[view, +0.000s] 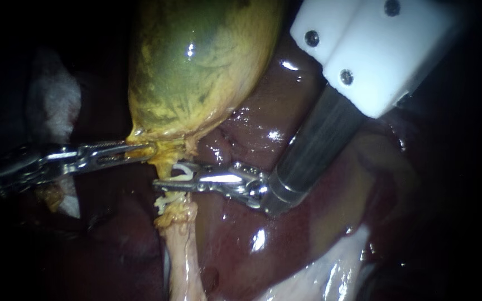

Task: Clipping third clip left tube

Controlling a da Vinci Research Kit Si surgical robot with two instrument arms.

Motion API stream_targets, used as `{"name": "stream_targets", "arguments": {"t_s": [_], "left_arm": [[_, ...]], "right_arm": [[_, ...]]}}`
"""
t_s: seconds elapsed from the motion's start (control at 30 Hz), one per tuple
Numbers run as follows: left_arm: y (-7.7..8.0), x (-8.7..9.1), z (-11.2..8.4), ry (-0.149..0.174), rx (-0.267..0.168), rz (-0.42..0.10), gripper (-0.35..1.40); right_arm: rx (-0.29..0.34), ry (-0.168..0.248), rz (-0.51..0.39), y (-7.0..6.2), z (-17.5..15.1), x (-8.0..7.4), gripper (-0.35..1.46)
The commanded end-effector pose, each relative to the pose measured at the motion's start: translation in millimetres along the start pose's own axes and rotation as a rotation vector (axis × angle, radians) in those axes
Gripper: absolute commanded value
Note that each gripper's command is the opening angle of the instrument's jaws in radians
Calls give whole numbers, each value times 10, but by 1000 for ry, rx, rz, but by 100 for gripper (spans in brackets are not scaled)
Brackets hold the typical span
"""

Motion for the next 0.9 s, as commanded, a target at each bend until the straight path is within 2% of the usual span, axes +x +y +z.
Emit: {"name": "stream_targets", "arguments": {"t_s": [0.03, 0.37, 0.67, 0.9], "left_arm": [[1, 0, 1, -1, -3, 0, -35], [8, -1, 9, -1, -16, 7, -35], [7, 0, 11, -1, -18, 25, -35], [7, 0, 11, -1, -19, 25, -35]], "right_arm": [[0, 1, 0, 0, 1, 0, 55], [5, -9, -2, -1, 14, 0, 55], [21, -17, 2, -7, 18, 1, 55], [24, -18, 3, -6, 14, 2, 54]]}}
